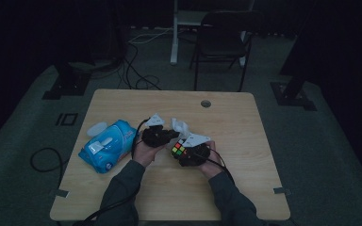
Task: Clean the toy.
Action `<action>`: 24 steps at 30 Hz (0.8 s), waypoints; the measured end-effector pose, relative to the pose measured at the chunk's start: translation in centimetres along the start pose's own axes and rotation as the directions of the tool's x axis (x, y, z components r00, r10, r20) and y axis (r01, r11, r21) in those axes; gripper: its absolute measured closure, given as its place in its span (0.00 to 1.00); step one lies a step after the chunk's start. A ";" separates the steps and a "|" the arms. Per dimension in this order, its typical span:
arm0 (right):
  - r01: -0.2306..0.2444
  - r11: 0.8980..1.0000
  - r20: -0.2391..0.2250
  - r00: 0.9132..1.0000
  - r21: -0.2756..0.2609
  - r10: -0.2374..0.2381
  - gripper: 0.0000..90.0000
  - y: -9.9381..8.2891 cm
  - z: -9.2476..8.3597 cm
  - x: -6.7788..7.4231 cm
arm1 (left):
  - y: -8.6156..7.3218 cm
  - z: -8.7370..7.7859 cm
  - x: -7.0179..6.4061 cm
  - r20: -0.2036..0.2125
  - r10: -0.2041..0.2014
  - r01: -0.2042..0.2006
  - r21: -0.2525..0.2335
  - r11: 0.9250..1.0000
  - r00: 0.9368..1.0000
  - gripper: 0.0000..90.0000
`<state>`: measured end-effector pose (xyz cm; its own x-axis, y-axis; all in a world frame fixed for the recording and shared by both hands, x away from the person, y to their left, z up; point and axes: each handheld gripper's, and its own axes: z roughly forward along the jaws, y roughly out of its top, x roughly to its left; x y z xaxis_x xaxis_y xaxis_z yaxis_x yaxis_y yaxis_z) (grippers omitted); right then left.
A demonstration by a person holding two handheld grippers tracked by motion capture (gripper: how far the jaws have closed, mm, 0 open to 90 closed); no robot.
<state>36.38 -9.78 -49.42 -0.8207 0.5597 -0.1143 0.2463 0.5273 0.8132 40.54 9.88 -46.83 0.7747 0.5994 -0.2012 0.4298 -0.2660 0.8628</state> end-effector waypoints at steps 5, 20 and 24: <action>-0.002 1.000 0.008 1.000 0.002 0.002 0.38 -0.2 -0.1 -0.2 | -0.2 -0.1 0.2 -0.005 -0.005 0.005 0.000 1.000 1.000 0.95; -0.045 0.999 0.042 0.998 0.022 0.045 0.38 -1.1 -0.4 -1.2 | -1.2 -0.7 0.7 -0.032 -0.018 0.018 0.000 1.000 0.999 0.95; -0.060 0.998 0.054 0.997 0.028 0.058 0.38 -1.5 -0.5 -1.4 | -1.4 -0.8 0.9 -0.038 -0.022 0.023 0.001 1.000 0.999 0.95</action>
<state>36.97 -11.66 -50.20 -0.7760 0.6232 -0.0972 0.3094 0.5104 0.8024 40.22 11.41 -47.86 0.7469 0.6333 -0.2029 0.4478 -0.2534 0.8575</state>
